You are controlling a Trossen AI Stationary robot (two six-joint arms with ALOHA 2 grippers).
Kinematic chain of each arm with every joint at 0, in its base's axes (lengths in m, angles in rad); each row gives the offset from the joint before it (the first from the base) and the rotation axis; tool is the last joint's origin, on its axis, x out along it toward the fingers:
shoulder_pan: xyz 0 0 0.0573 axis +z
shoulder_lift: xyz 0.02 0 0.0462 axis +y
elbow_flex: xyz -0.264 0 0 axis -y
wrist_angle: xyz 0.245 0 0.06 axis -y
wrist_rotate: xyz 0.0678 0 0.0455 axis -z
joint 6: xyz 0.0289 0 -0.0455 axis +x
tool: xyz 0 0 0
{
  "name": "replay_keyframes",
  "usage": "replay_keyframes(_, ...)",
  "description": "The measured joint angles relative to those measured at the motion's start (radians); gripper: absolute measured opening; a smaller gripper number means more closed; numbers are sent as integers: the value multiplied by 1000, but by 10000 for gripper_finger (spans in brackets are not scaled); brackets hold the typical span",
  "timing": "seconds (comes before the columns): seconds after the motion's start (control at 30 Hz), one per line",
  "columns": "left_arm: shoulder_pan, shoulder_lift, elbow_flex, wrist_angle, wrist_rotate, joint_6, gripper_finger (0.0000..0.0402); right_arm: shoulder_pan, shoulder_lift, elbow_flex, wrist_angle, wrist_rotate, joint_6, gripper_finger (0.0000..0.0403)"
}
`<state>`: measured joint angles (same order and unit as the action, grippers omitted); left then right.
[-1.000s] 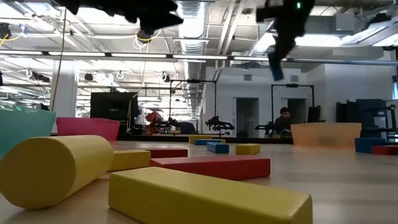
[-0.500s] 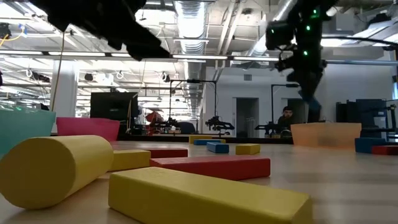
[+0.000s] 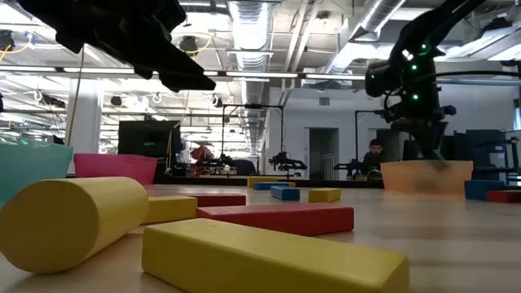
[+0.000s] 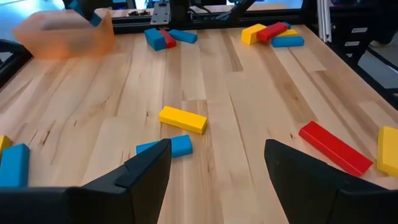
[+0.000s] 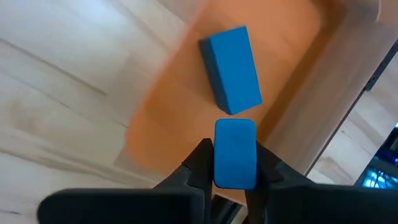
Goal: Sort blocks
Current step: Put the blue block into the orange bin, then put the yellow block into the green bin
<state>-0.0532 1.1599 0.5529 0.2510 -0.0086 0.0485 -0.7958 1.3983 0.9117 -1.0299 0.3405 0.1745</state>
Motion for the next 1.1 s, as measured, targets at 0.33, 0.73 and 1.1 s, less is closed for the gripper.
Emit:
replay_keyframes(0.33, 0, 0, 0, 2, 0, -37, 251, -9, 0, -6, 25, -3, -18, 137)
replay_keyframes(0.73, -6, 11, 0, 3, 84, -78, 251, -5, 0, -6, 48, -2, 1, 234)
replay_keyframes(1.1, -123, 188, 0, 60, 144, -103, 251, 49, -73, -5, 114, -1, 1, 235)
